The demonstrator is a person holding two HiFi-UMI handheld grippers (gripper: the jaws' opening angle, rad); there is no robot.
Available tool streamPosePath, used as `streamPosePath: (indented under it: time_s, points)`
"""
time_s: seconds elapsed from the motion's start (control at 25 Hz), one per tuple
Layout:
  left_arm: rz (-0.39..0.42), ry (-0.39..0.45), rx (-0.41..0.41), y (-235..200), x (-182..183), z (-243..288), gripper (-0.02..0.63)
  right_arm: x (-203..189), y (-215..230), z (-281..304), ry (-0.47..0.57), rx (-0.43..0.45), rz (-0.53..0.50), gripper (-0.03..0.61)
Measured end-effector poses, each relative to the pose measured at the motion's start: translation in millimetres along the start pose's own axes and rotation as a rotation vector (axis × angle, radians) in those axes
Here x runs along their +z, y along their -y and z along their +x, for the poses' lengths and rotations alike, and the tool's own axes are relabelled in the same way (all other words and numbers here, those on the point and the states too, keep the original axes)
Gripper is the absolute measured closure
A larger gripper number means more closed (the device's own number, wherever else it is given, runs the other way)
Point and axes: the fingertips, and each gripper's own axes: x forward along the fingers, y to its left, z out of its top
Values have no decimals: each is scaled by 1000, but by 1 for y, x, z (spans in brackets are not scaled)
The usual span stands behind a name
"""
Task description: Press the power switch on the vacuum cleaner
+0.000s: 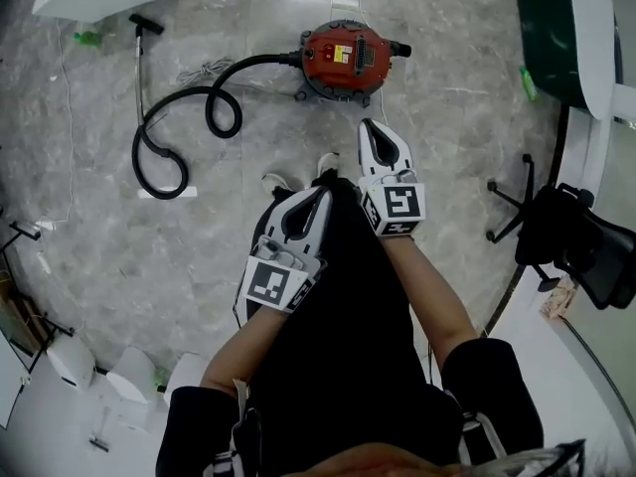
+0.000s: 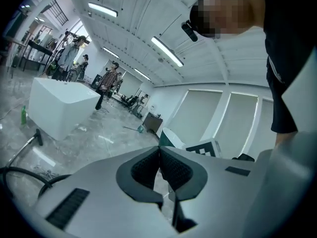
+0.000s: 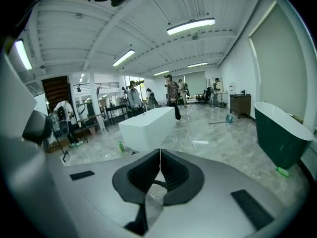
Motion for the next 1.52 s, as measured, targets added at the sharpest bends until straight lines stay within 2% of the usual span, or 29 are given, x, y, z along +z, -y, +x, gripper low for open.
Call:
streamPosePath:
  time_s: [0.16,0.44,0.6,0.72,0.92,1.16,1.36,1.52]
  points:
    - [37,28,38,11,34,-11,594,43,-9,-40,49,-4,27,558]
    - [129,67,-17,51,91,-10,594,131,-25,-108,169,51,-106,558]
    - [157,104,7,54,117,-4,594,164,-30,-132,235,65,-119,558]
    - [164,125,33,51,134,3,594,177,-28,-139,259,72,-96,558]
    - [276,176,-7,81,149,15,594,206,-26,-152,333,54,-105,558]
    - [331,209,-2,98,170,25,594,228,-21,-160,390,25,-132,558]
    - [342,201,-22,108,153,42,594,234,-7,-166,423,20,-154,560]
    - [339,204,-35,115,146,49,594,224,3,-172,424,12,-154,558]
